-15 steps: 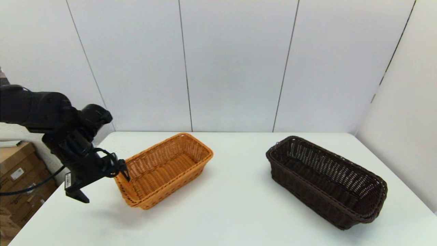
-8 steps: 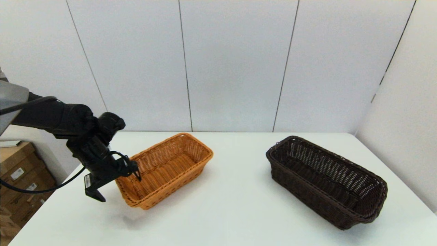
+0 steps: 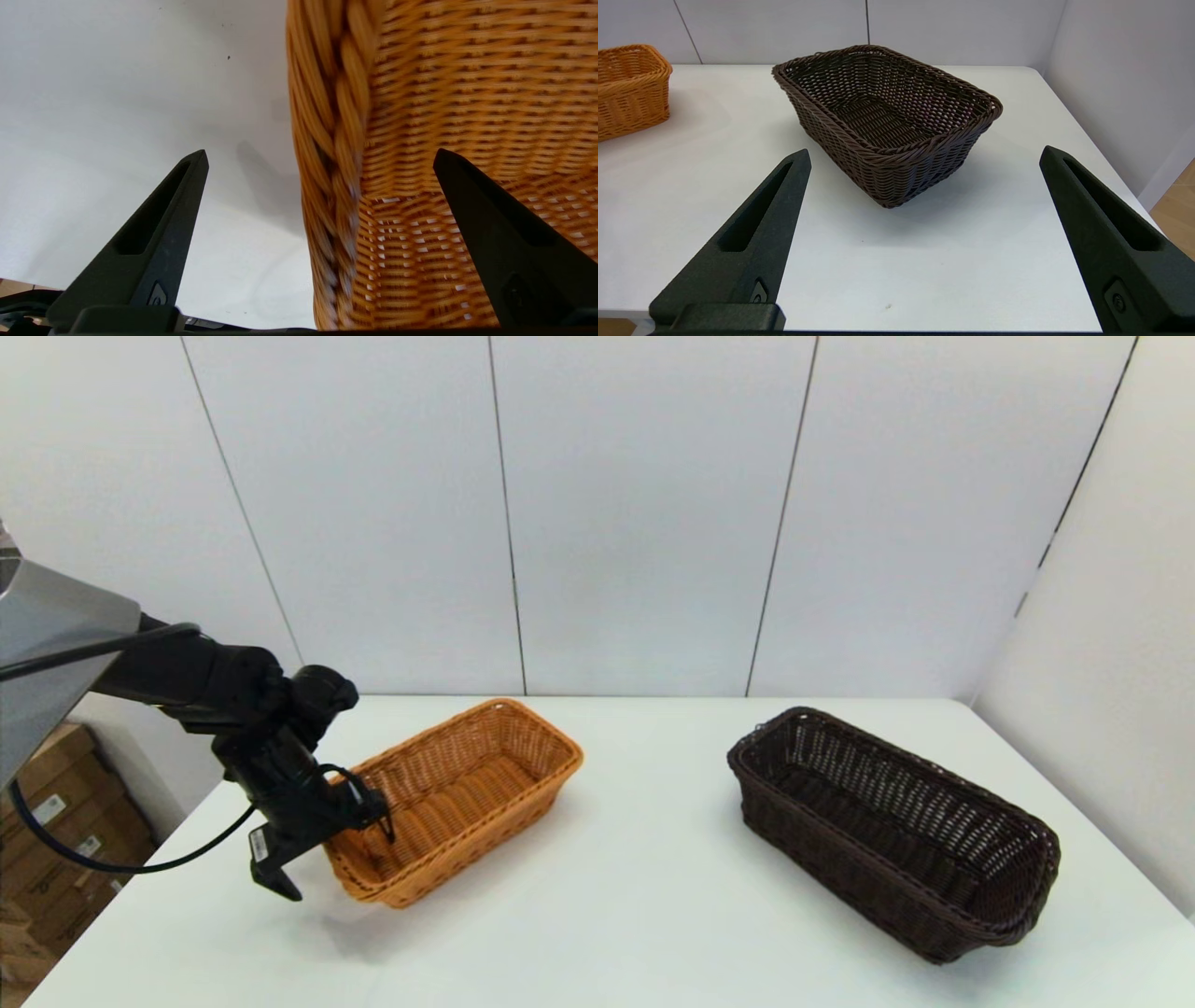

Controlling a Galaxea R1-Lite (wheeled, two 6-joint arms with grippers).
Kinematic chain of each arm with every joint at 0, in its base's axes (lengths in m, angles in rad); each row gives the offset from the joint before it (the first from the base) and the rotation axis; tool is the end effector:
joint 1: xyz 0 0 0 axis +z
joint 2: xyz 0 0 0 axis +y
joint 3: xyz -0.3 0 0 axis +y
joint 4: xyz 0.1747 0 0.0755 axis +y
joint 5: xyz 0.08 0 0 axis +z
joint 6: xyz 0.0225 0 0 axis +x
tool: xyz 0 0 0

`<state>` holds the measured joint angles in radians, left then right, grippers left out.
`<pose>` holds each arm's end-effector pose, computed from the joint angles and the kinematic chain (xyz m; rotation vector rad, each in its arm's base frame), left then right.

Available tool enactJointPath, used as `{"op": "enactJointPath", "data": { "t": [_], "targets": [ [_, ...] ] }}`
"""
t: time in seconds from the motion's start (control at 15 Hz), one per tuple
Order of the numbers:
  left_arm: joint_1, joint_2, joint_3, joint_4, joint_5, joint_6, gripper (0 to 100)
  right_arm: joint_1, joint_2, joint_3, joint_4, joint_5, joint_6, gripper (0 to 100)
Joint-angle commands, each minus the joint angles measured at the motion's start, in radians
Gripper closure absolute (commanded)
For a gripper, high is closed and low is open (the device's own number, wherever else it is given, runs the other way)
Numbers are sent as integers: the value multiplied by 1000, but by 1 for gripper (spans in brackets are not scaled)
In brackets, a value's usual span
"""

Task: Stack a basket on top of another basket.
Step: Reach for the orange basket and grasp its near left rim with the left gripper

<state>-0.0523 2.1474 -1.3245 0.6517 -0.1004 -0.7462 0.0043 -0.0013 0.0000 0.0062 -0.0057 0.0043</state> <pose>0.3470 -0.0204 0.0729 -0.6375 1.4504 0.4317 -0.0229 -0.0002 0.0748 0.0043 0.0049 -0.0014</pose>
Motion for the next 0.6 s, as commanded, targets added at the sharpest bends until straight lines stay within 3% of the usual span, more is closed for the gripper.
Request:
{"op": "enactJointPath", "data": {
  "t": [0.07, 0.6],
  "targets": [
    [0, 38, 2, -4, -1, -19, 0, 0, 0, -2, 0, 0, 0, 0],
    [0, 54, 7, -23, -1, -30, 0, 0, 0, 0, 0, 0, 0, 0]
  ]
}}
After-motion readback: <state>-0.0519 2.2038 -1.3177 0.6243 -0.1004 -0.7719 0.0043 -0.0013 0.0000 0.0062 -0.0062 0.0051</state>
